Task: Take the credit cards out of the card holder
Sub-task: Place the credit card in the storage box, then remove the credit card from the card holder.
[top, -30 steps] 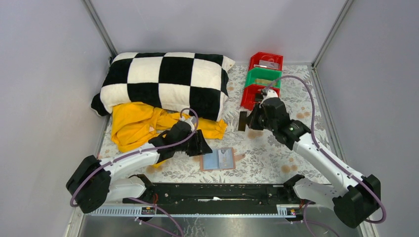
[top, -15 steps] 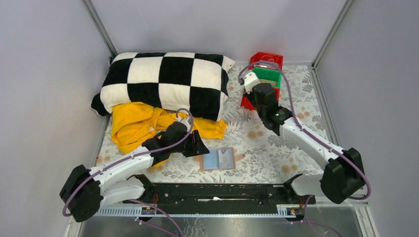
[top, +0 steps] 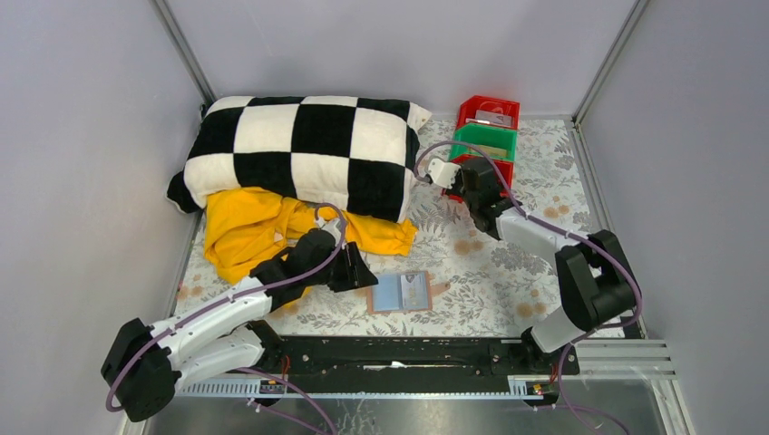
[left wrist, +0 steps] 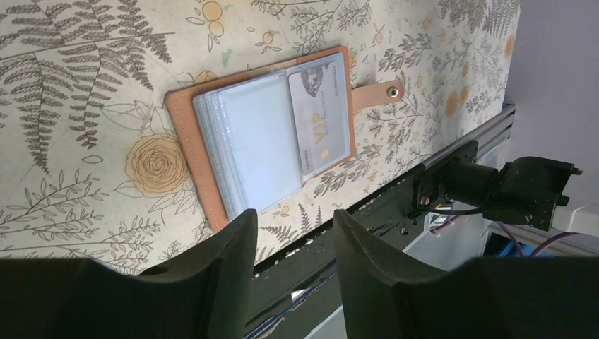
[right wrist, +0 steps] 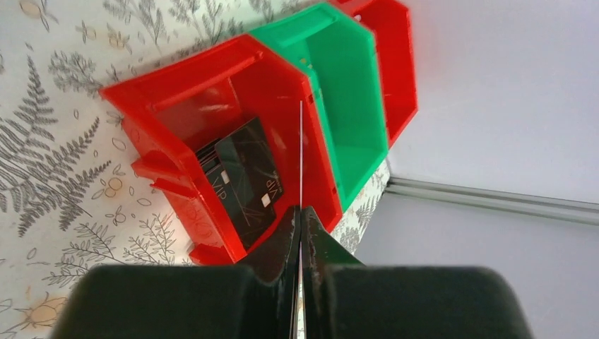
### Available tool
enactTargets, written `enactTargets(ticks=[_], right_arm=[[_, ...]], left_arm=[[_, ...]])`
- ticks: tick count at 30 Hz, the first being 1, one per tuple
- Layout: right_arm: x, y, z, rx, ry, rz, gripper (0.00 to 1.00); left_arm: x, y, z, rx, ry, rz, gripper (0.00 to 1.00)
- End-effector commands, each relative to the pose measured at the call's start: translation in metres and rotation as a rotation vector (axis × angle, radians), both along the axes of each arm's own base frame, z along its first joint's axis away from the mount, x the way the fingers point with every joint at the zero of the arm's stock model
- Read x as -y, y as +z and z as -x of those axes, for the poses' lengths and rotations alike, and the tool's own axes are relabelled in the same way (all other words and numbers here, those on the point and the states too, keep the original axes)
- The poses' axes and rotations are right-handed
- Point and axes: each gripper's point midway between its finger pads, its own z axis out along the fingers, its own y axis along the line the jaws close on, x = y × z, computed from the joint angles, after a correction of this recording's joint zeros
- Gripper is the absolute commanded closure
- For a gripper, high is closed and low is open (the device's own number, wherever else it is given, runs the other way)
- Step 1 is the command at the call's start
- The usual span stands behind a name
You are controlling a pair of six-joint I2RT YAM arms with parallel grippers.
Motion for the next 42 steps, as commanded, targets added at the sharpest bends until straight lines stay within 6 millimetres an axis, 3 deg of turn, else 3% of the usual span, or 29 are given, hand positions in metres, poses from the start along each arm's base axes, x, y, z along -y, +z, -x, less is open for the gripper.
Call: enactTargets(ticks=[1,9,10,13,16,20,24,29,33,35,39,42], right_arm=[[0.009,-0.016,-0.014,0.018,0.018,0.058,1.00],[0.023,-0.045,-0.018,0.037,-0.040,0.112,1.00],[0.024,-0.045,-0.018,0.045,-0.052,0.107,0.98],[0.026,-0.041,-0.016,0.057,-0.072,0.089,0.75],[0.029,-0.029,-0.014,0.084,-0.094,0.068,0.59],[0.031,-0.006,-0.008,0.085,-0.110,0.027,0.54],[0.028,0.036,0.004,0.081,-0.127,-0.093,0.48],[0.015,0.075,0.043,-0.063,-0.182,-0.392,0.39],[-0.022,0.074,0.092,-0.260,-0.182,-0.733,0.32],[-0.038,0.067,0.116,-0.358,-0.209,-0.923,0.27],[-0.069,0.043,0.161,-0.584,-0.253,-1.241,0.36],[-0.083,0.013,0.193,-0.791,-0.347,-1.371,0.40]], left_arm=[[-0.005,0.001,-0.003,0.024,0.017,-0.001,0.52],[-0.006,0.000,0.000,0.018,0.020,0.003,0.52],[-0.007,0.000,0.000,0.018,0.020,0.003,0.52],[-0.008,-0.002,0.000,0.014,0.023,-0.001,0.52],[-0.008,-0.003,0.000,0.012,0.023,-0.003,0.52],[-0.004,-0.002,-0.002,0.013,0.017,0.005,0.52],[0.002,0.002,-0.006,0.016,0.005,0.013,0.52],[0.017,0.011,-0.013,0.021,-0.025,0.050,0.52],[0.032,0.012,-0.016,0.002,-0.057,0.078,0.52],[0.039,0.014,-0.016,-0.001,-0.072,0.088,0.52],[0.053,0.016,-0.012,-0.011,-0.094,0.114,0.52],[0.065,0.017,-0.009,-0.019,-0.115,0.140,0.52]])
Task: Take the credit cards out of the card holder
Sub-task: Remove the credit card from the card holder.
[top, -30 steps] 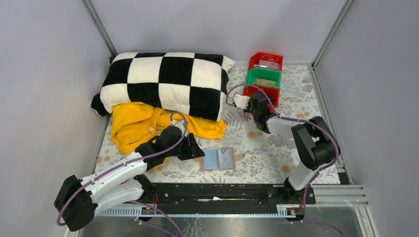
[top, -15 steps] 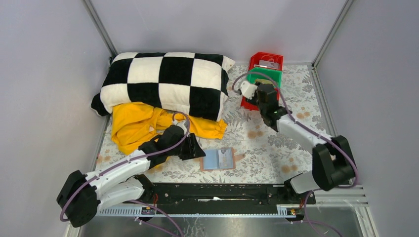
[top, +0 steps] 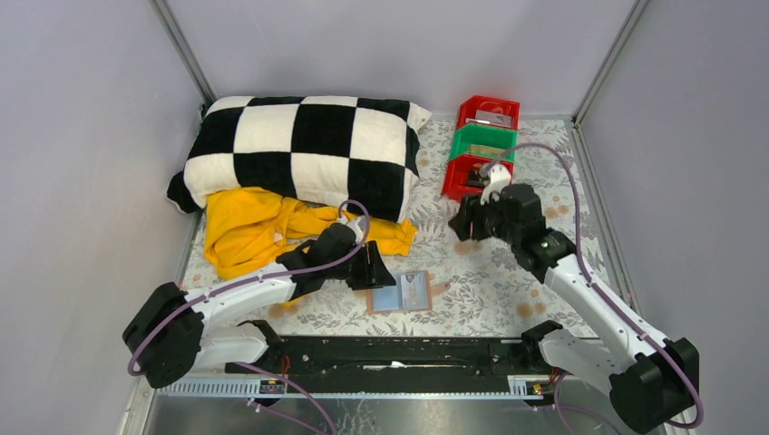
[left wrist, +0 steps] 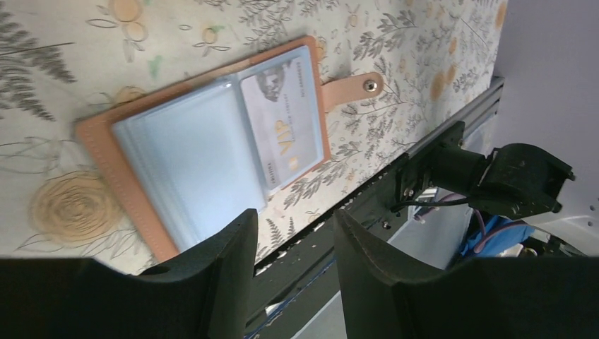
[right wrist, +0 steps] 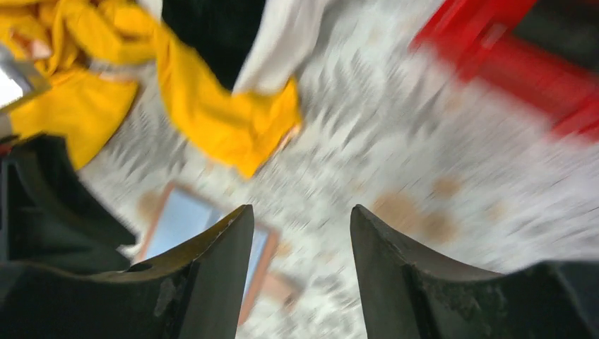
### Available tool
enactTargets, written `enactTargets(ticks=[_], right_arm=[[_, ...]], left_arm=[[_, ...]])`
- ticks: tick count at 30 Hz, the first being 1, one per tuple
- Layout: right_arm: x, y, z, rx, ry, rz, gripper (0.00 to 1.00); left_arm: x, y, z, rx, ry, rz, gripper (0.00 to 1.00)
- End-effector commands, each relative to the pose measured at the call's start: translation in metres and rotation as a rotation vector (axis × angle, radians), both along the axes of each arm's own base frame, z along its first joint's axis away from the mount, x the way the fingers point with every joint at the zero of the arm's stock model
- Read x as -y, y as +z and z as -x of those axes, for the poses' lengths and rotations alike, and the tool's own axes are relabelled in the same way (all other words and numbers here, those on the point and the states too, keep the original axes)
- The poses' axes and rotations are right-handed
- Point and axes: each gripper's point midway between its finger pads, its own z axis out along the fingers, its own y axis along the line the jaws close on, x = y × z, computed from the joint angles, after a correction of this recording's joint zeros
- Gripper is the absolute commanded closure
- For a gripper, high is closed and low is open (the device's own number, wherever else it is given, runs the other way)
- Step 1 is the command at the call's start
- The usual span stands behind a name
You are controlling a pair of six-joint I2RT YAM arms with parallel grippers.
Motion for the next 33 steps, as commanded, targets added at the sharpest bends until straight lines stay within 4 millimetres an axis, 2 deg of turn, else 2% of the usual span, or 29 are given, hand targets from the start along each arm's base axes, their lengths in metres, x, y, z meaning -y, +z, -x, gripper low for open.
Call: enactTargets(ticks=[1,5,9,13,21,33], right_arm=[[-0.041,-0.050,0.065,-0.459,0.023,-0.347,0.41],[-0.054,-0.085,0.096,-0.614,0.045,-0.478,0.45],[-0.059,-0.093,0.105,-0.637,0.028,-0.599,0.48],[-0.066,-0.101,0.115,-0.670,0.045,-0.631,0.51],[-0.091,-0.115,0.125,-0.722,0.121,-0.589,0.54],[-0.092,-0.151,0.128,-0.785,0.092,-0.550,0.55]], left_arm=[[0.033,0.029,-0.005,0.043,-0.039,0.115,0.52],[0.049,0.021,0.001,0.022,-0.060,0.127,0.52],[0.056,0.005,0.003,-0.013,-0.051,0.134,0.52],[0.058,-0.008,0.001,-0.029,-0.033,0.116,0.52],[0.053,-0.030,-0.001,-0.045,-0.022,0.049,0.52],[0.043,-0.048,0.001,-0.073,-0.001,-0.015,0.52]])
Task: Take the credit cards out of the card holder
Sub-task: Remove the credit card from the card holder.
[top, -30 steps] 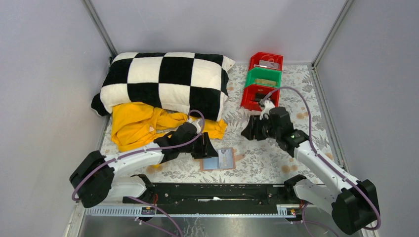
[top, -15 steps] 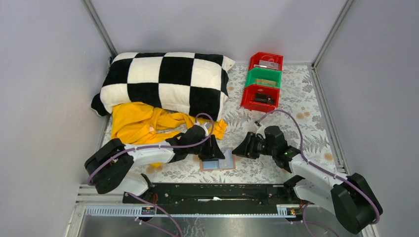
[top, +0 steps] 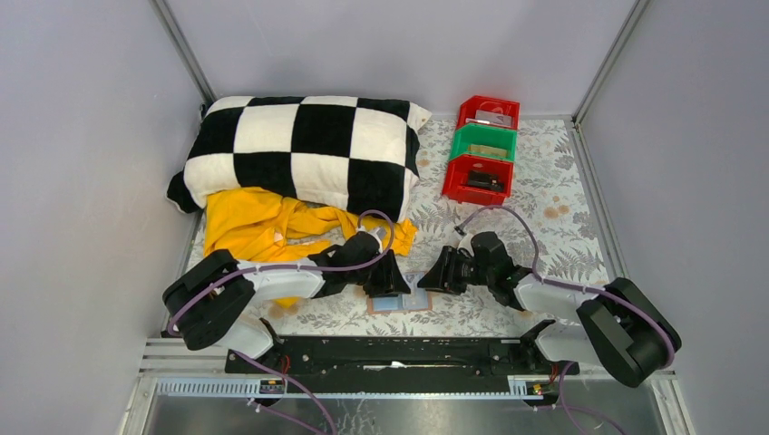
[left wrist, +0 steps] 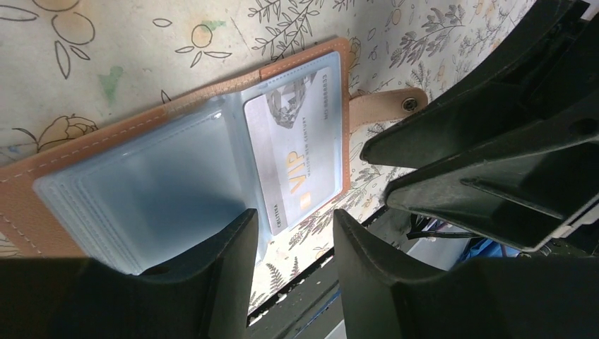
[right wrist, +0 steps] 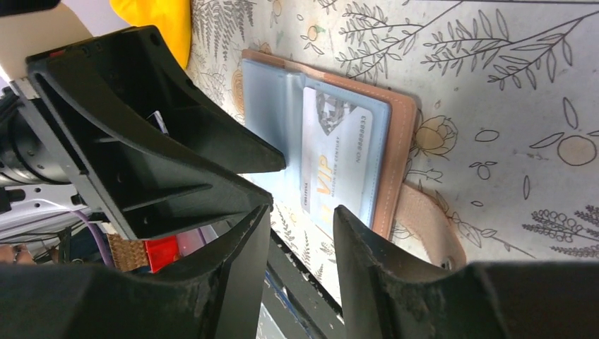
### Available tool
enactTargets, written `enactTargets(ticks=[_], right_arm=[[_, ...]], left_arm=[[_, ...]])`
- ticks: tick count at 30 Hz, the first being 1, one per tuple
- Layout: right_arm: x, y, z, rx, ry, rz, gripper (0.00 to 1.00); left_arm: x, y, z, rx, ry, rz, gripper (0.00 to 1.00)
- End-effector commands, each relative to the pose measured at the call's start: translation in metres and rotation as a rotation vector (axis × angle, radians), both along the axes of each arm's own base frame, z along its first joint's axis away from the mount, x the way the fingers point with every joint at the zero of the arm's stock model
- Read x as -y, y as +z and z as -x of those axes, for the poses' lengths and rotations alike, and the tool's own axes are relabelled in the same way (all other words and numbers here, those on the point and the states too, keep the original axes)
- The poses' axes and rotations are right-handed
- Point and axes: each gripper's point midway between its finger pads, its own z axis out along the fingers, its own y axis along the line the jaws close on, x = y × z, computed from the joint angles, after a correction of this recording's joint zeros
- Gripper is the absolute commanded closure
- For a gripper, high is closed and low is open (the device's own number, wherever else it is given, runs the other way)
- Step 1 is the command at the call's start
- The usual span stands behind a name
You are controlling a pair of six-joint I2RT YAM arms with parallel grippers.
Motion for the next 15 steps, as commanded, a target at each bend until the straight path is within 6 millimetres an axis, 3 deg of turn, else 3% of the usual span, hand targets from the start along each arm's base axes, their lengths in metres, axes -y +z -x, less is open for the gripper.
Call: enactTargets(ticks=[1,15], right_arm=[[-0.007,-0.002,0.001,0.015,0.022,-0.034,0.55],[-0.009,-0.023,0.009,-0.033,0.042,-0.019,0.56]], left_arm=[[0.000,-0.003,-0.004,0.020,0.010,-0.008,0.52],[-0.001,-0.013,-0.001,-0.001,0.007,-0.015,0.56]])
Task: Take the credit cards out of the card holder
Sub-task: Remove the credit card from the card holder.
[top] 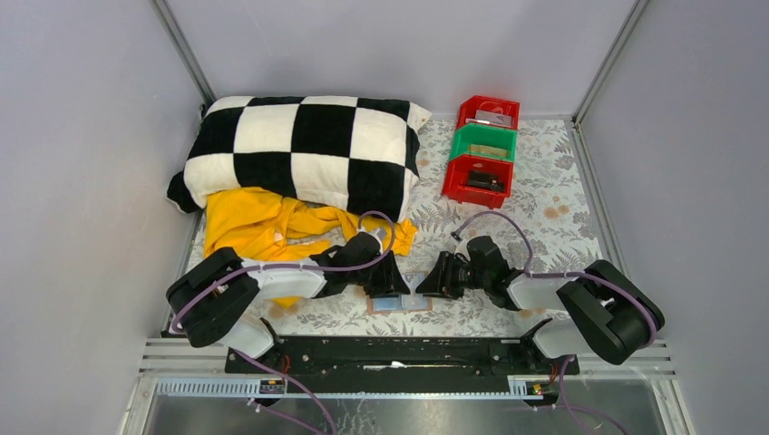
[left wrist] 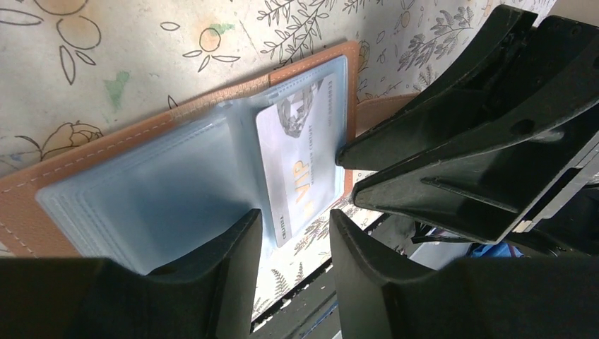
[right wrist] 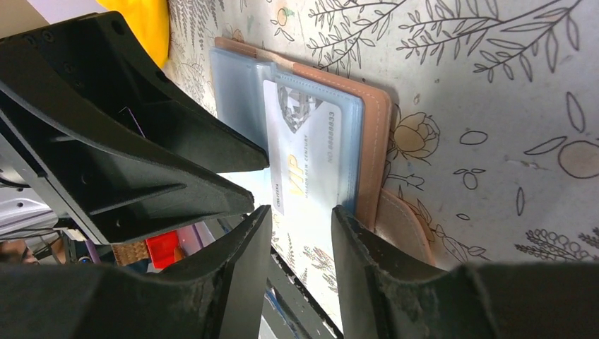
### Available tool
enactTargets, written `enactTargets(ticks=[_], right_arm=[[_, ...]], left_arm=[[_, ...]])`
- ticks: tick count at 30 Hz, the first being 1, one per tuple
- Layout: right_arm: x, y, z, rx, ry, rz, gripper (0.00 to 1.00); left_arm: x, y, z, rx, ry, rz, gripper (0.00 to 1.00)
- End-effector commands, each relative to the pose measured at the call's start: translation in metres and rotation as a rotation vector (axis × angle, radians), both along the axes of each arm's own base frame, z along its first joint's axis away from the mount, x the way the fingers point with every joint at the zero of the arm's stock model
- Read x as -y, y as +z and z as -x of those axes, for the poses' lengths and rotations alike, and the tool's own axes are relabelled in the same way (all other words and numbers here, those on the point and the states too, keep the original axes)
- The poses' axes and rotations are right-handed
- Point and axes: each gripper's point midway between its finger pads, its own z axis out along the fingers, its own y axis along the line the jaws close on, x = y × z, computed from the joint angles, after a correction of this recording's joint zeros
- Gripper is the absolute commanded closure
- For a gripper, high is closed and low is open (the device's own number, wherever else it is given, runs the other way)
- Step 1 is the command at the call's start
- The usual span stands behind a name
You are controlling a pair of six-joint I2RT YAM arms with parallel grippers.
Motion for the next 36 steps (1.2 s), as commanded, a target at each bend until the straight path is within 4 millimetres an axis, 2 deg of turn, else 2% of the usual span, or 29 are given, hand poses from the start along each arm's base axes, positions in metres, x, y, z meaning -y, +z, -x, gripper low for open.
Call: enactTargets(ticks=[1,11,18,23,29,36], right_arm=[[-0.005,0.000,0.004,0.010,0.023,-0.019,0.56],[-0.007,-0.005,0.007,-0.010,0.024,-0.028,0.57],[-0.006,-0.009,0.008,-0.019,0.018,-0.023,0.58],[-0.002,-0.018,0.008,-0.035,-0.003,0.008,0.61],[0.005,-0.034,0.010,-0.085,-0.043,0.048,0.63],[0.010,-0.046,0.013,-0.112,-0.067,0.077,0.63]], left_arm=[[0.000,-0.006,0.000,0.004,0.001,-0.001,0.57],[0.002,-0.010,0.002,-0.007,0.001,0.017,0.64],[0.003,-0.006,0.000,-0.001,0.006,0.025,0.83],[0.001,-0.001,0.000,0.011,0.006,0.024,0.93],[-0.003,0.003,0.002,0.024,0.001,0.019,1.00],[-0.012,0.003,0.007,0.022,0.003,0.019,1.00]])
